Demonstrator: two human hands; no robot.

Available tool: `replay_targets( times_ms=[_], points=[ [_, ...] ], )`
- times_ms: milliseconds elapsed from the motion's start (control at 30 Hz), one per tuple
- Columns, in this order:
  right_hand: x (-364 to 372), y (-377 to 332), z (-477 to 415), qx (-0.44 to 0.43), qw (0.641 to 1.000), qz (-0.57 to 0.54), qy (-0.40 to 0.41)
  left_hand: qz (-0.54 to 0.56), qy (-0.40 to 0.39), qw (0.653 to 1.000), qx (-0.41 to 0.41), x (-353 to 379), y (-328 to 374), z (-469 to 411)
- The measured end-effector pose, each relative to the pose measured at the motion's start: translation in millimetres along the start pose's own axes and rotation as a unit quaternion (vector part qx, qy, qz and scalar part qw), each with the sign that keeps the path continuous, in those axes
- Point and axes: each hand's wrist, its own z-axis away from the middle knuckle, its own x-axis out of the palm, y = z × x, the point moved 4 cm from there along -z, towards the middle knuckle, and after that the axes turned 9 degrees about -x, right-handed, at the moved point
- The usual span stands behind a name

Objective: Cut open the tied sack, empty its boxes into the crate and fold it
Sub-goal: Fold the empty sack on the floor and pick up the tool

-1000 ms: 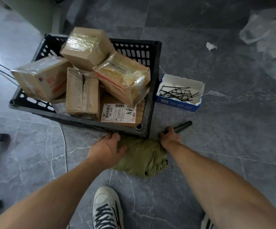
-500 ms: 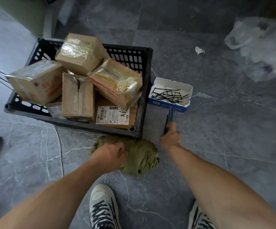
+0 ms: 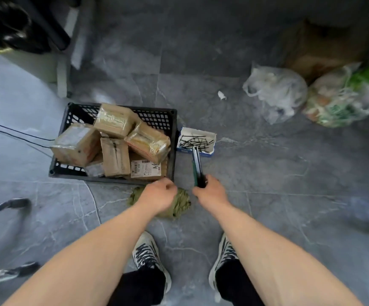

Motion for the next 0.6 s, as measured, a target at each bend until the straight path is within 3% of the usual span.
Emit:
replay_targets(
  times_ms=[300, 467, 600],
  points=[
    [-82, -155, 133, -0.069, 0.997, -0.003, 0.021, 0.291, -0.013, 0.957, 0.013, -101, 69, 134],
    [-111, -230, 197, -0.095, 0.995, -0.008, 0.033, 0.381, -0.038, 0.923, 0.033, -154, 74, 197],
    [-129, -292, 240, -0.132, 0.99, 0.002, 0.049, 0.388, -0.018, 0.919, 0.068, -209, 85, 256]
  ],
)
